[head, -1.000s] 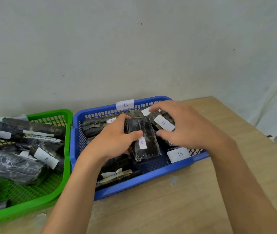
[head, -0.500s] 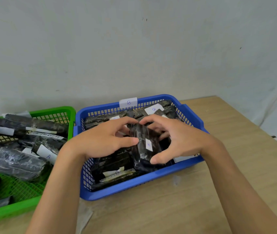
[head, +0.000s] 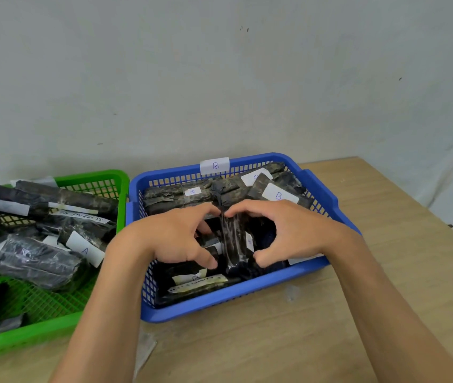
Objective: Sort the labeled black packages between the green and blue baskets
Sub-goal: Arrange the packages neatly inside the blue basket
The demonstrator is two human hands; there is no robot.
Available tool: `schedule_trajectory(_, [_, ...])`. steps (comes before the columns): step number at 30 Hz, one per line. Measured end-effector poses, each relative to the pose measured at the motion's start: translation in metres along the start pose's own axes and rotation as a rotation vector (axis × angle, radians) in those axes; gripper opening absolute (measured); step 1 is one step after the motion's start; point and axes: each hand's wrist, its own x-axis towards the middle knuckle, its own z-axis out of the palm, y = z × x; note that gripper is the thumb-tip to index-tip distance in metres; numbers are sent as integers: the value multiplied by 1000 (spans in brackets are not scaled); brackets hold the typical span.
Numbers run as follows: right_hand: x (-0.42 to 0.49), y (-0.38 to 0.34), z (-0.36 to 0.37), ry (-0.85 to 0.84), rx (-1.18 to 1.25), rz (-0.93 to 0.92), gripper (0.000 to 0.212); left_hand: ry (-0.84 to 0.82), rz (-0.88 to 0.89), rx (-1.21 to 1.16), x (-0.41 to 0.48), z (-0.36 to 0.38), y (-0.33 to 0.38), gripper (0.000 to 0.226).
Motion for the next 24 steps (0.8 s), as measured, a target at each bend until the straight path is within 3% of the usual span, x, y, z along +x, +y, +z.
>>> schedule_trajectory(7, [8,-4,9,-36,-128,95,79,99,6,21,-4,-6,-11,56])
schedule_trajectory(13, [6,-13,10,48,-211,54,87,147,-26,40,-3,-9,-9,44])
schedule_trajectory(15, [7,-16,13,38,-248,47,90,156,-46,60,-3,-10,-7,48])
schedule_trajectory(18, [10,-20,18,-3,-304,56,92,52,-68,120,-2,-3,-3,71])
schedule_trajectory(21, [12,-19,17,56,-323,50,63,53,-97,136,4,4,0,95])
schedule_trajectory(24, [15,-17,17,112,-374,-1,36,132,-124,130,6,8,-2,99])
